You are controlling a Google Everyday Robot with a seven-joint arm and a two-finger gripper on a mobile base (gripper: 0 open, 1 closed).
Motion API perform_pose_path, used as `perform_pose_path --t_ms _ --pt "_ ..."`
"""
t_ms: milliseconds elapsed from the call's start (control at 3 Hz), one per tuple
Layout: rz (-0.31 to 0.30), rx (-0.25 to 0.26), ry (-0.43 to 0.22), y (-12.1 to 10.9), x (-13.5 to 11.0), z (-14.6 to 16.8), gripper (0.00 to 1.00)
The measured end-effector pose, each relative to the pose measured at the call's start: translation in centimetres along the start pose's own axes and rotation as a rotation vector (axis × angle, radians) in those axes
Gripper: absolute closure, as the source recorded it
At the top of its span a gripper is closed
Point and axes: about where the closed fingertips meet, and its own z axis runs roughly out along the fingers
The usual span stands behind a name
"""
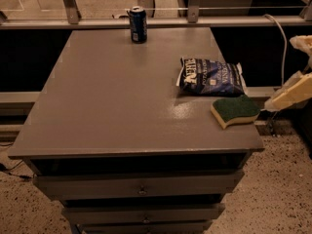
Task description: Move sponge near blue chip bag
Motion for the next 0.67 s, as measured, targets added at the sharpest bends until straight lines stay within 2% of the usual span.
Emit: perform_pose_path --t_ms 333,667 --pt "-0.083 -0.057 -0.074 -1.60 -1.21 -4.35 0.00" --pt "-0.091 -0.050 -0.072 -1.60 -1.88 -4.81 0.00"
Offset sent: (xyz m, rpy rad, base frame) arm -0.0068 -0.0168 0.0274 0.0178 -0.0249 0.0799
